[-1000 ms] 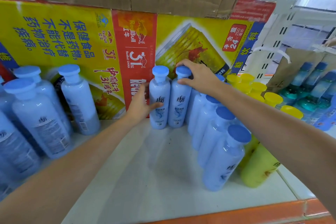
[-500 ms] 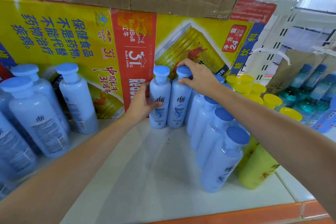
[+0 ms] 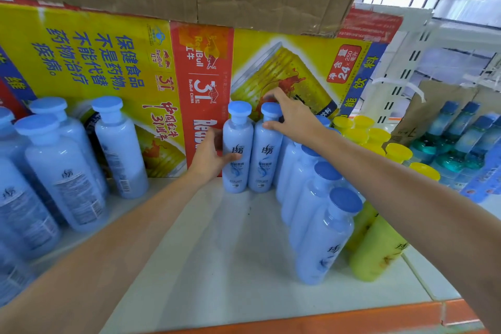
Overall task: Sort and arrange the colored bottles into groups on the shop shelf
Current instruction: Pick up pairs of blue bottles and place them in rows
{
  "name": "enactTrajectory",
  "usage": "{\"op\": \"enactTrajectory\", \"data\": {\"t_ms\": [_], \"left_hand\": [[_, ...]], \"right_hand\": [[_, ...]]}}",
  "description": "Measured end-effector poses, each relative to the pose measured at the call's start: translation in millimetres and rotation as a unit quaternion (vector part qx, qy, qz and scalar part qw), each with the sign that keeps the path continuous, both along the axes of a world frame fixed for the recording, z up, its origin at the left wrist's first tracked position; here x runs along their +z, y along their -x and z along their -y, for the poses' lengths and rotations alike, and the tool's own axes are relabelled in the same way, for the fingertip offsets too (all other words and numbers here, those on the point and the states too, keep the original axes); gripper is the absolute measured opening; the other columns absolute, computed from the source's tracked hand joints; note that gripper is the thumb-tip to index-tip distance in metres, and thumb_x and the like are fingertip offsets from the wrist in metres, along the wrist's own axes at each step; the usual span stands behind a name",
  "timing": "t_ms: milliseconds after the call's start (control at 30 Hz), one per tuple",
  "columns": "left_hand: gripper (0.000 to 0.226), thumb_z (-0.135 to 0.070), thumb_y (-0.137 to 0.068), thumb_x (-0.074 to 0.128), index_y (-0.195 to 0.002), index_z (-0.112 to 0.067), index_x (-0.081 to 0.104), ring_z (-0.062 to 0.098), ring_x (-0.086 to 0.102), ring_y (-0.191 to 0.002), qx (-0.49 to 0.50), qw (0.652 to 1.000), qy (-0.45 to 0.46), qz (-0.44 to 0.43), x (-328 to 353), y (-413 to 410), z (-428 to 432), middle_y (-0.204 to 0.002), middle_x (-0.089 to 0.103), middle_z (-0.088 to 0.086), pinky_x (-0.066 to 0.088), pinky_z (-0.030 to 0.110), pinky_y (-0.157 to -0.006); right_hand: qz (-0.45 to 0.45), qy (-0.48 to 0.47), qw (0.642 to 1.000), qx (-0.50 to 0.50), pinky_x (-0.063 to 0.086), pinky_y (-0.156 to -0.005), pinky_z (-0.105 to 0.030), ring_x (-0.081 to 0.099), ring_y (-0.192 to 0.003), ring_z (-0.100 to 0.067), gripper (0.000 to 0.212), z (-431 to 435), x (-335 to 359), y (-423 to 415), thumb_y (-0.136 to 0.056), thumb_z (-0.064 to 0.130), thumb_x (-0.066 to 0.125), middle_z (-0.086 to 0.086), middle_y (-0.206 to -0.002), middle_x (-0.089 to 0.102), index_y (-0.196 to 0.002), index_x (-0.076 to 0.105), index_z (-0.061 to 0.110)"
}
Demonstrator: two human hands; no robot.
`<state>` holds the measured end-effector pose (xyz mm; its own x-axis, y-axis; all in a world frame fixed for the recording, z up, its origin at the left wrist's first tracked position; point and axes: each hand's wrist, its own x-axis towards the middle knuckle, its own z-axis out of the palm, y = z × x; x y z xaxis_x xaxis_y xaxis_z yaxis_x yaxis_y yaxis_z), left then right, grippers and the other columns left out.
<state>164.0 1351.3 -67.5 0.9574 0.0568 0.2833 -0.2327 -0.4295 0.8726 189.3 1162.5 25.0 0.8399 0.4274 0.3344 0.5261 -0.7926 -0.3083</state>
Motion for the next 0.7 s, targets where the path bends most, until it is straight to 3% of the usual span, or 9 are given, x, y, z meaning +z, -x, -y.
{"op": "enactTrajectory", "data": {"t_ms": [67,167,300,367,433,500,600,700], "left_hand": [[0.055,-0.016,-0.073,0.075,-0.117,-0.004,0.045,0.017,0.054,-0.097,0.008,1.000,-0.005,-0.017,0,2,1,-0.111,0.057,0.005,0.042,0.028,-0.079],[0.058,-0.021,-0.074,0.075,-0.121,-0.004,0.045,0.017,0.055,-0.093,0.005,0.999,-0.034,-0.037,4,5,-2,-0.113,0.059,0.008,0.045,0.029,-0.078],[0.058,-0.027,-0.074,0.074,-0.122,-0.007,0.048,0.025,0.060,-0.104,-0.005,0.993,-0.112,-0.028,17,13,-14,-0.116,0.060,0.008,0.049,0.037,-0.087],[0.053,-0.026,-0.079,0.069,-0.125,-0.009,0.048,0.023,0.056,-0.112,0.006,0.986,-0.165,-0.011,26,23,-22,-0.122,0.057,0.006,0.042,0.028,-0.091],[0.048,-0.026,-0.083,0.065,-0.126,-0.010,0.049,0.020,0.051,-0.116,0.015,0.973,-0.228,0.019,36,34,-33,-0.126,0.053,0.004,0.036,0.024,-0.093],[0.044,-0.027,-0.084,0.064,-0.124,-0.013,0.052,0.020,0.050,-0.116,0.024,0.961,-0.271,0.038,47,47,-48,-0.127,0.053,0.004,0.038,0.028,-0.098],[0.038,-0.023,-0.083,0.065,-0.119,-0.012,0.056,0.023,0.052,-0.112,0.034,0.955,-0.285,0.069,67,69,-74,-0.121,0.056,0.008,0.040,0.036,-0.098],[0.036,-0.022,-0.084,0.064,-0.118,-0.013,0.058,0.019,0.053,-0.107,0.067,0.948,-0.296,0.098,90,93,-101,-0.117,0.057,0.004,0.040,0.034,-0.096]], "right_hand": [[0.005,0.018,1.000,-0.010,0.032,-0.055,-0.031,0.050,-0.069,-0.026,0.046,-1,2,3,-0.085,0.027,0.064,-0.011,-0.081,0.053,-0.121,0.039,0.014],[0.035,0.087,0.995,-0.027,0.038,-0.066,-0.032,0.051,-0.082,-0.026,0.048,-2,9,5,-0.084,0.033,0.065,-0.011,-0.102,0.051,-0.120,0.043,0.012],[0.055,0.180,0.981,-0.051,0.042,-0.067,-0.034,0.055,-0.093,-0.031,0.051,-3,22,13,-0.085,0.034,0.063,-0.011,-0.117,0.045,-0.128,0.043,0.014],[0.077,0.197,0.976,-0.056,0.041,-0.067,-0.032,0.054,-0.098,-0.028,0.049,-1,25,18,-0.087,0.035,0.060,-0.009,-0.118,0.045,-0.130,0.042,0.017],[0.085,0.183,0.978,-0.043,0.039,-0.072,-0.031,0.050,-0.105,-0.026,0.049,1,25,23,-0.088,0.036,0.058,-0.007,-0.121,0.045,-0.131,0.041,0.019],[0.074,0.151,0.986,-0.016,0.040,-0.081,-0.032,0.046,-0.114,-0.025,0.052,0,26,29,-0.089,0.036,0.058,-0.006,-0.127,0.045,-0.134,0.039,0.020],[0.048,0.107,0.992,0.044,0.036,-0.098,-0.035,0.042,-0.124,-0.023,0.055,-10,33,39,-0.088,0.035,0.059,-0.004,-0.136,0.043,-0.137,0.038,0.022],[0.034,0.085,0.990,0.110,0.032,-0.102,-0.032,0.039,-0.128,-0.018,0.054,-30,42,47,-0.087,0.034,0.061,0.000,-0.139,0.042,-0.135,0.040,0.023]]}}
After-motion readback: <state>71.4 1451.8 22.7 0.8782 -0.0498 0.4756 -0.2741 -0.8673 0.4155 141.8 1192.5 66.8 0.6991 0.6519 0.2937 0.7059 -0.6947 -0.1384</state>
